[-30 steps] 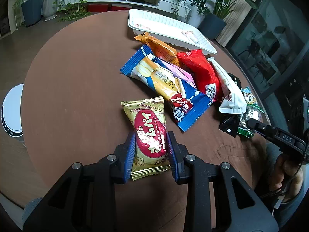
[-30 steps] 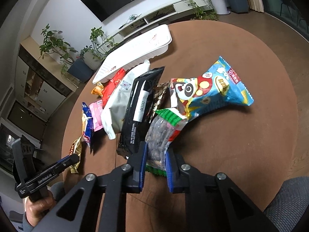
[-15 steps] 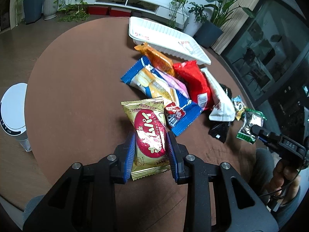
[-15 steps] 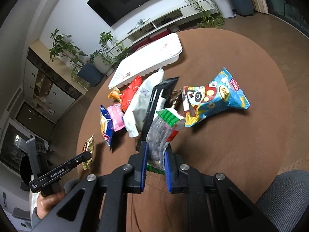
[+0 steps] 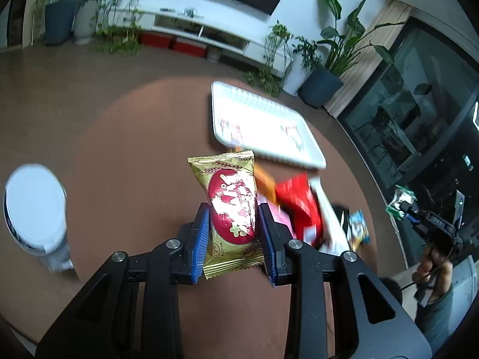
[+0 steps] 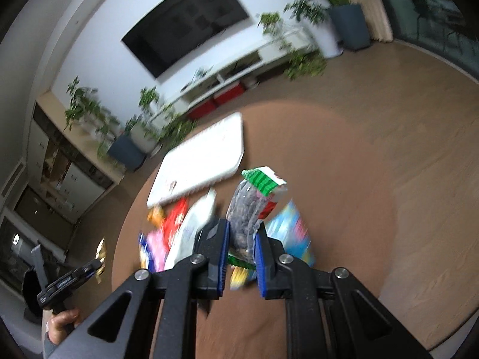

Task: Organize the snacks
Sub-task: 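Carry both packets to the white tray and release them inside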

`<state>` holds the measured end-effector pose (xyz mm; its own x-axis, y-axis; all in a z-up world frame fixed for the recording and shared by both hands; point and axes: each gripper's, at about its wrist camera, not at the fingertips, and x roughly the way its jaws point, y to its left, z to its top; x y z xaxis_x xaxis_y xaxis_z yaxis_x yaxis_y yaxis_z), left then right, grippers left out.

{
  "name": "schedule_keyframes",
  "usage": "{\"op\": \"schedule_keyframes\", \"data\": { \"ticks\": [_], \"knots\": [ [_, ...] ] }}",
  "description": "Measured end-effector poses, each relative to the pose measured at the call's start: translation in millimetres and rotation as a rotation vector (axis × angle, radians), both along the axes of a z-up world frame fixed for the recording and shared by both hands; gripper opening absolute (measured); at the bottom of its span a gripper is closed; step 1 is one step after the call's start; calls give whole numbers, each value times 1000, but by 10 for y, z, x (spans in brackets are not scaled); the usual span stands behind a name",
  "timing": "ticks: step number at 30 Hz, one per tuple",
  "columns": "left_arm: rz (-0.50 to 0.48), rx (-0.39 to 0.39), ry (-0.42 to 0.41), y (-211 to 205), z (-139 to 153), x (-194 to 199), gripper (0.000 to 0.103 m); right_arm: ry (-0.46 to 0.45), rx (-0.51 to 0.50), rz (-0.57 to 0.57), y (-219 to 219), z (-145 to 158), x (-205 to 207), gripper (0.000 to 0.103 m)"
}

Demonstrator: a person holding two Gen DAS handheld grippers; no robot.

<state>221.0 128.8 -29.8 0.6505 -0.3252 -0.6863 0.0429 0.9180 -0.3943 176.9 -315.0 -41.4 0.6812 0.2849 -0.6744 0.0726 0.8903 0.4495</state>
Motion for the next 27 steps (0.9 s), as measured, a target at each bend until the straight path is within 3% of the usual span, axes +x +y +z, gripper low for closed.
{"op": "schedule_keyframes", "data": {
  "ticks": [6,13,18,27],
  "knots": [
    [-46,76,-40,-39,384,683,29,-68,-69,24,-42,398,644,17],
    [-129,165,-28,-373,539,1708,29,-99,-106,184,522,604,1498,17],
    [-177,218,4,-650,362,2178,29,-54,-107,304,982,435,2031,17],
    [-234,256,96,-997,-325,2654,29,113,-118,429,1483,-290,2504,17]
  ]
}}
